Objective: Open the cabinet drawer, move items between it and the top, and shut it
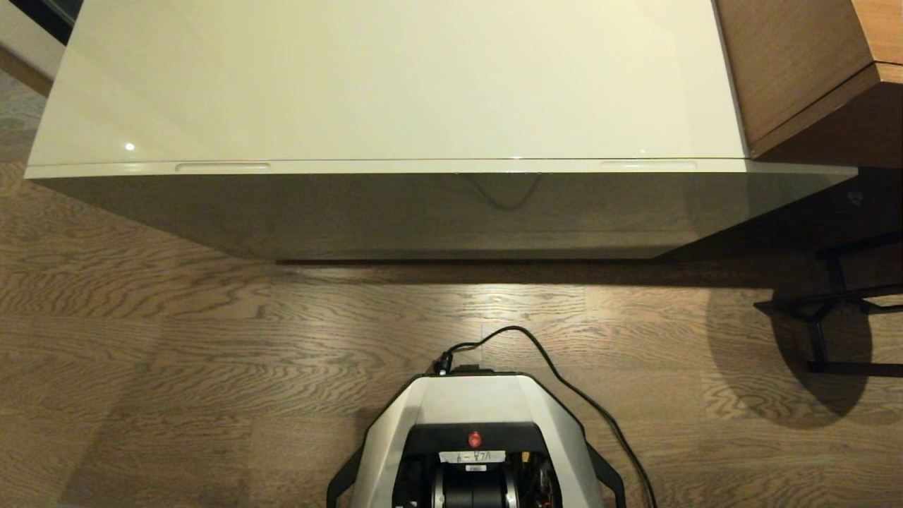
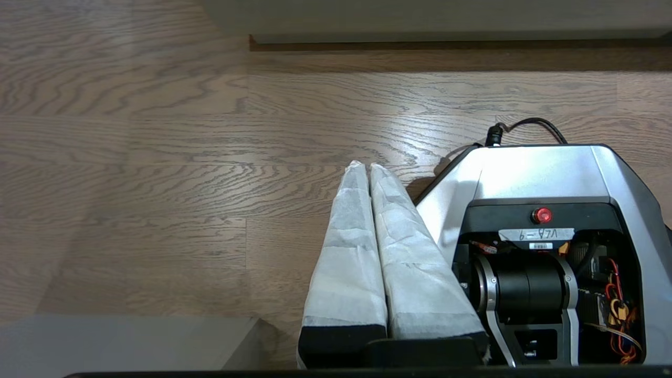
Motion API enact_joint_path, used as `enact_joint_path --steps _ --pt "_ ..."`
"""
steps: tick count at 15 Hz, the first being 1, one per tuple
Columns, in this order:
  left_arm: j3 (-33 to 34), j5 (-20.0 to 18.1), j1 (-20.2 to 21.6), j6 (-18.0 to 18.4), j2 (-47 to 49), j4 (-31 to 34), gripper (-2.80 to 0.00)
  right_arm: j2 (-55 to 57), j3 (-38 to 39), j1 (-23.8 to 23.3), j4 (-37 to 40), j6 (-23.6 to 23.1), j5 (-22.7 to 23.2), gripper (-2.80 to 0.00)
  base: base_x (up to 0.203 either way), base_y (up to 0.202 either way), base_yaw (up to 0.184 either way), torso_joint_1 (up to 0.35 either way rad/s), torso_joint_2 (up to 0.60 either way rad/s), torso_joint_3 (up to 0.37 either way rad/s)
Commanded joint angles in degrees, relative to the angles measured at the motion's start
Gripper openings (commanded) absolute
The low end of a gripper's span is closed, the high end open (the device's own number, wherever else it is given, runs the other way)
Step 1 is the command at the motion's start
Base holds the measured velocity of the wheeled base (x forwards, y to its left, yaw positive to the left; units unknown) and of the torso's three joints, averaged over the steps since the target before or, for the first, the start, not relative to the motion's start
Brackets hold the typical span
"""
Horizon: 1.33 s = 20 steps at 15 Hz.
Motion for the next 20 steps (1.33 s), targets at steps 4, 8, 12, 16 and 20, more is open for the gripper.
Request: enact_joint_path --steps 4,8,12,16,20 --pt "0.0 0.0 0.0 0.0 0.0 0.0 -2.8 0.0 0.1 0.0 0.0 -0.1 0.0 -2.8 0.0 0.0 0.0 0.0 0.0 0.0" --pt "0.0 0.0 0.0 0.0 0.1 0.0 -2.8 0.0 0.1 0.1 0.0 -0.1 0.0 -2.8 0.0 0.0 0.0 0.0 0.0 0.0" --pt "0.0 0.0 0.0 0.0 0.1 0.0 -2.8 0.0 0.1 0.0 0.0 0.0 0.0 -2.8 0.0 0.0 0.0 0.0 0.0 0.0" --pt "0.0 0.0 0.0 0.0 0.1 0.0 -2.8 0.0 0.1 0.0 0.0 -0.1 0.0 -2.8 0.0 0.0 0.0 0.0 0.0 0.0" --pt "0.0 0.0 0.0 0.1 0.1 0.0 -2.8 0.0 0.1 0.0 0.0 -0.1 0.0 -2.8 0.0 0.0 0.0 0.0 0.0 0.0"
